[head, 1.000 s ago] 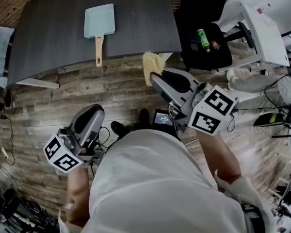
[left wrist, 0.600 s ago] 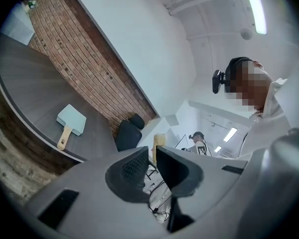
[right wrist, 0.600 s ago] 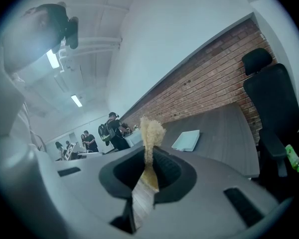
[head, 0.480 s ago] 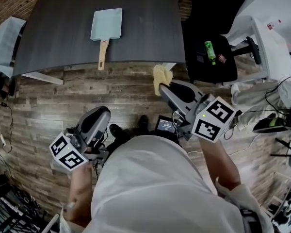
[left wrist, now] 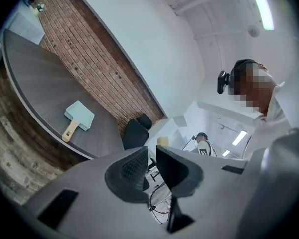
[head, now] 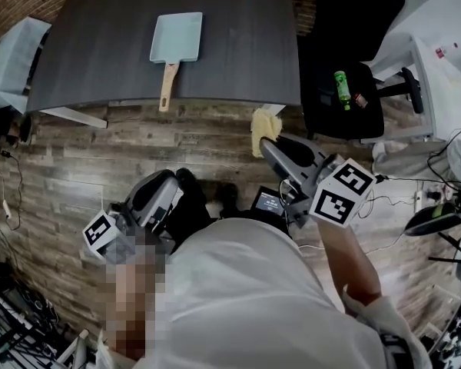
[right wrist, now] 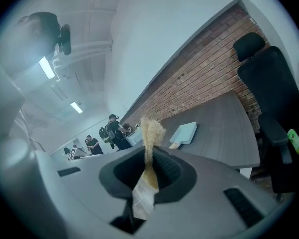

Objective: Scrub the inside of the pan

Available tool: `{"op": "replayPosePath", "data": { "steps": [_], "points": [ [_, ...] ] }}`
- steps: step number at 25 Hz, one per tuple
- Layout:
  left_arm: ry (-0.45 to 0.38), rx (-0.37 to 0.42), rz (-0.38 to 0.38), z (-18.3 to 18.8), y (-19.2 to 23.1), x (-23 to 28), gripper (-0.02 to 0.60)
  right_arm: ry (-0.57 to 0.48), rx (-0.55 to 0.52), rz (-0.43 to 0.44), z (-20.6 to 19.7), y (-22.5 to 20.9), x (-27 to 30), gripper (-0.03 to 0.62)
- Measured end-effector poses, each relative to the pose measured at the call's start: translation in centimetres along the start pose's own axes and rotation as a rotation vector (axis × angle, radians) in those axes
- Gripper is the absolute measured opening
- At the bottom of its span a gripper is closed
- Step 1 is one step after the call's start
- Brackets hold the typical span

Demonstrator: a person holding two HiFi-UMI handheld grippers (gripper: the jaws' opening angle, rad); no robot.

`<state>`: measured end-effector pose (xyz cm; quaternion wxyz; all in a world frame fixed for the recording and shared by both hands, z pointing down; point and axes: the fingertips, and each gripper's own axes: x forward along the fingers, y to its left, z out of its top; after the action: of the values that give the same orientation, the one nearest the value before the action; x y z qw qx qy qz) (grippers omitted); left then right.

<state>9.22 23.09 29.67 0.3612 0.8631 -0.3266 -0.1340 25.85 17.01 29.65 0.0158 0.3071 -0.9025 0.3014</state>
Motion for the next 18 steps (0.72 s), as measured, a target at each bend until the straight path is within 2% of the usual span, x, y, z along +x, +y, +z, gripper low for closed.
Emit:
{"op": "replayPosePath", "data": {
  "steps": [7, 11, 18],
  "points": [
    [-0.001, -0.025, 0.026, 2.1, 3.9, 1.1, 0.061, -0.001, 0.002, -0.043, 0.7, -1.6, 1.7, 0.053],
    [0.019, -0.035, 0.037, 3.2, 6.5, 2.3, 0.096, 0.01, 0.019, -0.07, 1.0, -2.7, 3.3, 0.053],
    [0.057, -0.098, 0.07, 5.3, 12.4, 2.3, 0.159, 0.074, 0.002, -0.121, 1.3, -4.0, 9.0, 0.054]
  ]
}}
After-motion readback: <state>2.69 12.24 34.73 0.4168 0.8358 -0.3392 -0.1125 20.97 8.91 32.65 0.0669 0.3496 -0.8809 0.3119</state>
